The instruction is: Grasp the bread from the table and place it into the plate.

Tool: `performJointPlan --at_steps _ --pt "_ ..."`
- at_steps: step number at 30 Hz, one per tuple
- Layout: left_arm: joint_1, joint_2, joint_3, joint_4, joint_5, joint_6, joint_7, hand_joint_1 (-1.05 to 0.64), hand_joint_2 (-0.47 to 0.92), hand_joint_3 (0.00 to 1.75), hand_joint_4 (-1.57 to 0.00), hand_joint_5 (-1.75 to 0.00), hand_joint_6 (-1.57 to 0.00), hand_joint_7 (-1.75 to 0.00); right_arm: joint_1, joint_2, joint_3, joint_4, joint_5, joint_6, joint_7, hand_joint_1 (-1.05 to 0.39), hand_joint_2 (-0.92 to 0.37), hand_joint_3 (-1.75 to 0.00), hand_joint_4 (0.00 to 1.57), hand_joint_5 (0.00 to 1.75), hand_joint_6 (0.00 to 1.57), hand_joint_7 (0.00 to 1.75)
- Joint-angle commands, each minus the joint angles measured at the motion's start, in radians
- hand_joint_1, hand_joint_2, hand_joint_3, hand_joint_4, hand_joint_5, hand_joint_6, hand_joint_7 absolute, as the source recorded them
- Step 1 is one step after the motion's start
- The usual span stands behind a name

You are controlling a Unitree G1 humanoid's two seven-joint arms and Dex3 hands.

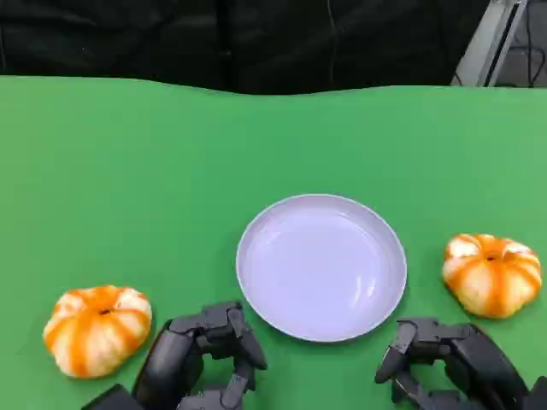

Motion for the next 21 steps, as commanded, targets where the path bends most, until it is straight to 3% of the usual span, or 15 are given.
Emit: performJointPlan --at_steps 1,15,21 --pt "0.009 0.008 0.0 0.002 -0.009 0.011 -0.003 -0.1 0.53 1.19 -0.89 -1.61 -0.93 -1.36 0.0 -0.014 -0.01 -0.002 0.018 0.002 0.006 -0.12 -0.62 -0.94 0.82 1.48 0.85 1.19" --pt "0.018 0.01 -0.005 -0.006 0.006 0.015 0.006 -0.1 0.49 1.24 -0.86 -1.64 -0.9 -1.38 0.003 -0.014 -0.01 -0.007 0.015 0.0 0.005 -0.13 -0.63 -0.94 0.82 1.48 0.84 1.2" --pt "0.016 0.008 0.003 -0.009 0.008 -0.004 0.015 -0.09 0.55 1.12 -0.88 -1.55 -0.92 -1.27 0.006 -0.014 -0.01 -0.012 0.019 0.003 0.008 -0.12 -0.62 -0.96 0.81 1.48 0.84 1.2"
